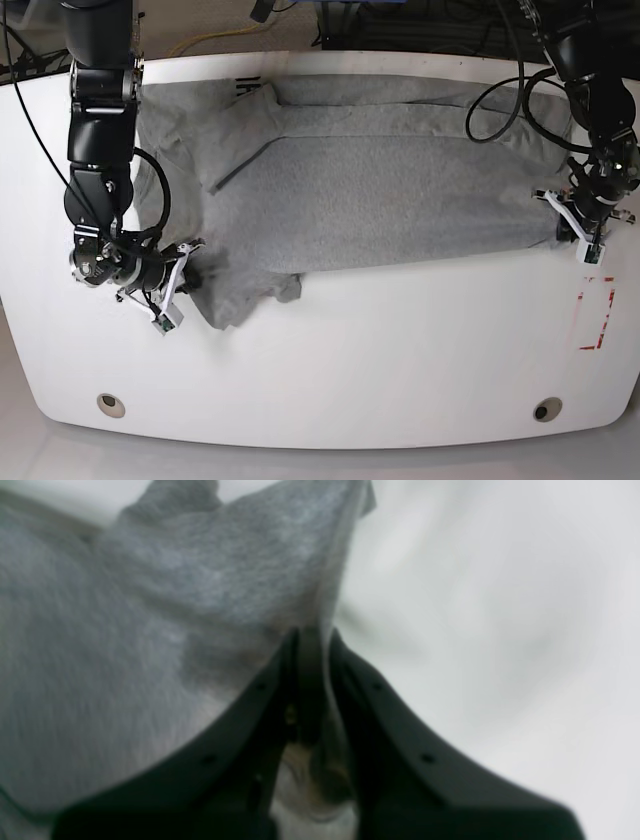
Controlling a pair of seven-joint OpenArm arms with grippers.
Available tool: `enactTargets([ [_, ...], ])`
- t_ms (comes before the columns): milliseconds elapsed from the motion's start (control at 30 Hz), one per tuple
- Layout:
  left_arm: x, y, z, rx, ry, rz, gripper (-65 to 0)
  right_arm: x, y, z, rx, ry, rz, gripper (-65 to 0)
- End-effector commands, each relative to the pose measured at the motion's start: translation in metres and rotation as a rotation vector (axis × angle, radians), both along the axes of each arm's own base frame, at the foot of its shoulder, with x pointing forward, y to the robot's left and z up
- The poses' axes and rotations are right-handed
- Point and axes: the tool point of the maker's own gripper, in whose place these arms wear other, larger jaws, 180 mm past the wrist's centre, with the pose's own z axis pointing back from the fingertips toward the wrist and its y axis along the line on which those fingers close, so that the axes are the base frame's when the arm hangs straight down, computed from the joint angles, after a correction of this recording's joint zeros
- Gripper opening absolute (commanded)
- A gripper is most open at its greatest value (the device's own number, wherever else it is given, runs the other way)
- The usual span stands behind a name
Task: Fold the T-shirt properly
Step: 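Fold the hem up over the collar with both grippers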
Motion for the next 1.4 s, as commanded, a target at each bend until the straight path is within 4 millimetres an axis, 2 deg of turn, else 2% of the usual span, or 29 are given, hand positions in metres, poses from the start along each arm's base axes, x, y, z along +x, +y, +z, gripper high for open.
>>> enactTargets([
  [0,0.004,0.009,0.027,0.038,-0.077,0.007,-65.0,0.009,-0.005,0.037,-0.040,-0.098,0.012,-65.0],
  [167,-0.007,0.003,0.041,0.031,-0.133,0.028,-65.0,-0.019,-0.028,0.047,-0.104,-0.102,-0.039,-65.0],
  [333,-0.025,-0.002,0.037,0.063,-0.099,0.010,-65.0,-0.056,-0.042,0.045,-0.169,-0.074,-0.070,-65.0],
  [533,-0.043,-0.008,0.030,0.061,-0.072,-0.007,-65.0,-0.096,-0.042,0.045,-0.241,-0.063,-0.056,-65.0],
  [633,-0.051,-0.012,0.027,0.055,-0.062,-0.017,-65.0,-0.115,-0.036,0.046,-0.244,-0.066,-0.056,-65.0],
  [733,-0.059,-0.012,0.022,0.058,-0.043,-0.020,-65.0,-0.136,-0.036,0.041,-0.251,-0.040,-0.071,-65.0],
  [933,-0.073,-0.011,0.011,0.063,0.002,-0.021,-65.0,-0.181,-0.026,0.011,-0.219,0.070,-0.082,-65.0],
  [1100,-0.087,-0.010,0.001,0.065,0.043,-0.022,-65.0,-0.209,-0.024,-0.005,-0.187,0.138,-0.121,-65.0],
  [1133,-0.089,-0.010,-0.001,0.065,0.050,-0.022,-65.0,-0.212,-0.024,-0.007,-0.184,0.147,-0.124,-63.6],
  [1200,-0.094,-0.010,-0.004,0.064,0.063,-0.022,-65.0,-0.219,-0.024,-0.011,-0.185,0.164,-0.123,-56.3],
  [1300,-0.101,-0.011,-0.010,0.064,0.086,-0.027,-63.7,-0.229,-0.019,-0.017,-0.170,0.190,-0.127,-36.0],
  [1367,-0.103,-0.011,-0.011,0.063,0.090,-0.027,-59.3,-0.231,-0.021,-0.018,-0.163,0.194,-0.148,-27.9],
])
